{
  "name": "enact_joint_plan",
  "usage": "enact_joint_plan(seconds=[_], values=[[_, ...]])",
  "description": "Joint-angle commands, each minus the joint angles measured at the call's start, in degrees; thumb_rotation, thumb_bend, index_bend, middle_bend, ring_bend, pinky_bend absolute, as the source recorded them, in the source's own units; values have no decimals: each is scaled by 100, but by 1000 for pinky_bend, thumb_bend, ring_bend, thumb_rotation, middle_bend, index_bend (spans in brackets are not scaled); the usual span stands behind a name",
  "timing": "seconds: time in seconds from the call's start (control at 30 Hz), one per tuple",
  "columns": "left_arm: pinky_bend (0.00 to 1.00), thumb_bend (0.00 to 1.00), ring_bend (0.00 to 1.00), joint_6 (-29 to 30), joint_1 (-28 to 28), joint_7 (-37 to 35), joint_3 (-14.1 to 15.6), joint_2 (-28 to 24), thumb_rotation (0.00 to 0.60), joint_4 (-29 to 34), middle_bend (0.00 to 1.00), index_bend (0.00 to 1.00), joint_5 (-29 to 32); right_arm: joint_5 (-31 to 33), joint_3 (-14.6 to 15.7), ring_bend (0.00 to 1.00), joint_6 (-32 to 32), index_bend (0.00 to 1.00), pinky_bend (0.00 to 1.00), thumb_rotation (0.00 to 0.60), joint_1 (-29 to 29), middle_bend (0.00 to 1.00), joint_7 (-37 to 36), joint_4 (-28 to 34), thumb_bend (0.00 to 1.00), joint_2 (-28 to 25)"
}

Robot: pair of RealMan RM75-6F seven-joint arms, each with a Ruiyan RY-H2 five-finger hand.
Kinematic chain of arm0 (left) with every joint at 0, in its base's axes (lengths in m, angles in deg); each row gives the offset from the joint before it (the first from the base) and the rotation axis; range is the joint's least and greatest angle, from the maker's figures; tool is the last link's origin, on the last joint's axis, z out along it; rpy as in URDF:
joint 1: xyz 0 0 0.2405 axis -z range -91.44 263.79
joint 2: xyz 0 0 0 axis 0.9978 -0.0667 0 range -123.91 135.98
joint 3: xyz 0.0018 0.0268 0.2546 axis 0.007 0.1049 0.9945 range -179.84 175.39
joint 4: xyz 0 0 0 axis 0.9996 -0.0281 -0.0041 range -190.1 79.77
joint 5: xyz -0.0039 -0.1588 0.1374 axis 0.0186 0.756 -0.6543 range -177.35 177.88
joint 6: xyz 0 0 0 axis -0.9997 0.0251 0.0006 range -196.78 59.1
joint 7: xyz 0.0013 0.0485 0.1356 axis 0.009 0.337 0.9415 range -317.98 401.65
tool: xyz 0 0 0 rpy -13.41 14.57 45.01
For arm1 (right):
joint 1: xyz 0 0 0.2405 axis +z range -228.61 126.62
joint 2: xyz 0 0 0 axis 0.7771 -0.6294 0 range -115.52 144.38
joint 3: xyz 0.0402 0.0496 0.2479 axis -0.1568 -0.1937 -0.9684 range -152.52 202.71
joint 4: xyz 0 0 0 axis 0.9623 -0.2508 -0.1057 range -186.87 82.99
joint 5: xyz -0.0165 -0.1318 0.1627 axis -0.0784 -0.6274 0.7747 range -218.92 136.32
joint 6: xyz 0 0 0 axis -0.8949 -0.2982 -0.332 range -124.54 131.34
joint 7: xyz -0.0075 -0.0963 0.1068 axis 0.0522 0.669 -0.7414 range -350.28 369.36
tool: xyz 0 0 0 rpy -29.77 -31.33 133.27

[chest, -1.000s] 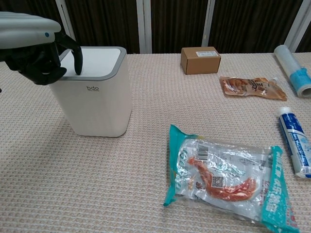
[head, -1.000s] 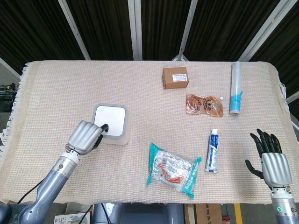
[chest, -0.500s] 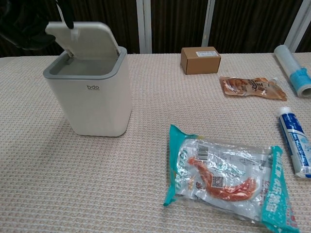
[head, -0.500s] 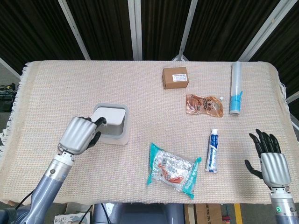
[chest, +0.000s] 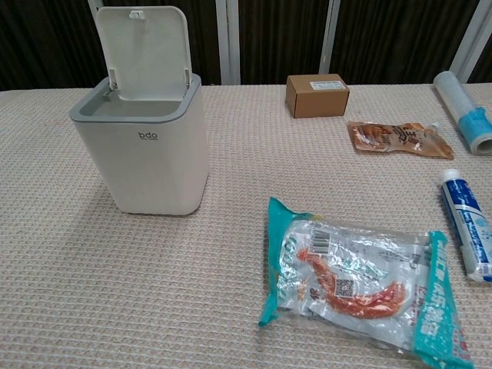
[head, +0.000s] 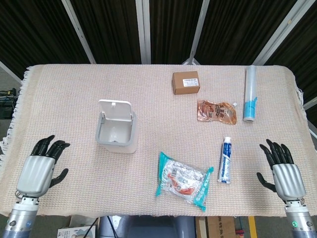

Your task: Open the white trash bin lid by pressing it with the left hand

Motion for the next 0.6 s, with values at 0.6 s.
enact_joint_plan(seconds=[0.6], values=[[37, 305, 23, 324, -1048, -2372, -35, -102, 600, -1693, 150, 220, -65, -249, 68, 27, 180, 117, 22, 600, -27, 14, -57, 74, 303, -175]])
